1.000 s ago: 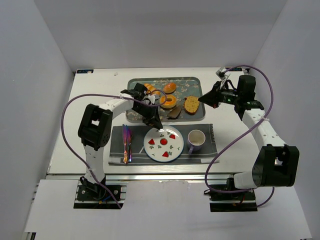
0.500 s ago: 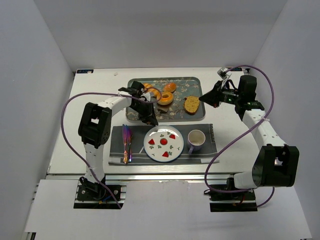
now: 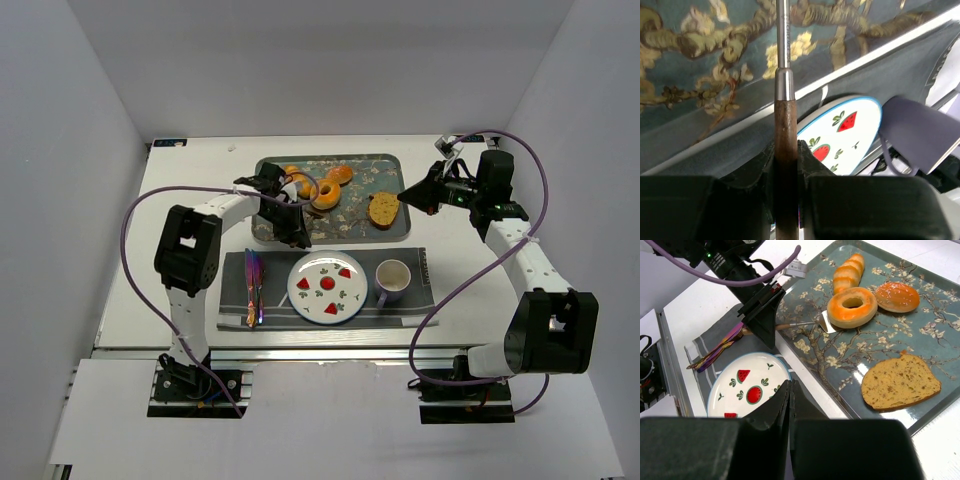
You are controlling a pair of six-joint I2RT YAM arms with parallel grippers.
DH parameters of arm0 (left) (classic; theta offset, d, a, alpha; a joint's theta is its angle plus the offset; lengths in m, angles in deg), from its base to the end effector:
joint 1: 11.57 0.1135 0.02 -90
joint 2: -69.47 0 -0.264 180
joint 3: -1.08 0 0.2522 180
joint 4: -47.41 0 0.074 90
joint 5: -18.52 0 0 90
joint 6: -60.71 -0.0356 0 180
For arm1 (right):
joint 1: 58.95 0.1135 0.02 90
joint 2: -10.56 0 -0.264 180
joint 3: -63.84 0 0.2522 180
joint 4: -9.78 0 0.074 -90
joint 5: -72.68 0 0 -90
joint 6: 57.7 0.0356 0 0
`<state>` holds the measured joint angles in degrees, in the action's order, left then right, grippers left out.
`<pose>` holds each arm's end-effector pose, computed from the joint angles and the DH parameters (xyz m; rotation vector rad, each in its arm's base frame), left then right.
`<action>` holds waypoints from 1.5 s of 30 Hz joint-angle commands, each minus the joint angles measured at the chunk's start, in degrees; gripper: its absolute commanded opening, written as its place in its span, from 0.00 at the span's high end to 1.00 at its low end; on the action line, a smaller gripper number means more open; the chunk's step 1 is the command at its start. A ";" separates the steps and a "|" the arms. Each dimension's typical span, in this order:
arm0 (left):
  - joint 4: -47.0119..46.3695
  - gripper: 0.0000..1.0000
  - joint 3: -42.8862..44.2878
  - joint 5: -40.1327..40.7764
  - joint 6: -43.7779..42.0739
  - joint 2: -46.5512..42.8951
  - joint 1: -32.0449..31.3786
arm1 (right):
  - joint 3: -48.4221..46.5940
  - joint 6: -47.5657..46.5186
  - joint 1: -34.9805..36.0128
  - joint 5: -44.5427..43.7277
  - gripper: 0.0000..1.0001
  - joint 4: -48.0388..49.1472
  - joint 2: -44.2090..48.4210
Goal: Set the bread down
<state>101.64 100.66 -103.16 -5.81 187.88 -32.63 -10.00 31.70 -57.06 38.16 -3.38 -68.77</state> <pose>0.3803 -0.1665 0.1645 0.0620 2.9377 -0.9365 0.3103 0.0396 0.3187 -0.6905 1.7152 0.9236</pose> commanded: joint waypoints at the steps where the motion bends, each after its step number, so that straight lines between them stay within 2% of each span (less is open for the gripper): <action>1: -5.13 1.00 -4.25 -2.76 -3.27 -5.46 0.40 | 1.19 -0.28 -0.40 1.03 0.97 1.77 1.55; 6: -9.08 1.00 -8.73 -6.37 -3.54 -11.17 0.40 | 1.45 -0.45 -0.57 1.12 0.97 1.51 1.90; 13: -15.24 1.00 -16.83 -9.36 0.42 -19.70 0.40 | 0.84 -0.98 -0.57 1.65 0.97 0.81 1.46; 25: -12.43 1.00 -34.56 -10.60 -0.63 -35.34 -2.31 | -0.13 -1.59 -0.49 2.00 0.97 -0.07 0.67; 33: -12.52 1.00 -46.17 -12.35 4.81 -46.76 -7.68 | -0.04 -2.65 -0.57 1.65 0.97 -0.51 0.23; 37: -12.87 1.00 -49.08 -18.14 10.42 -50.02 -8.30 | 0.05 -2.39 -0.49 1.65 0.97 -0.51 -0.38; 42: -6.55 1.00 -49.08 -26.13 10.97 -47.84 -8.30 | -0.74 -1.42 -0.57 1.91 0.98 -0.07 -1.27; 45: -8.29 1.00 -49.61 -29.13 14.30 -47.31 -8.30 | -1.45 -1.33 -0.57 1.73 0.98 0.37 -1.53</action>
<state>94.49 50.91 -124.78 6.10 140.74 -40.83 -8.64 30.35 -57.43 38.82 -4.06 -70.12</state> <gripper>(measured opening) 0.268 0.026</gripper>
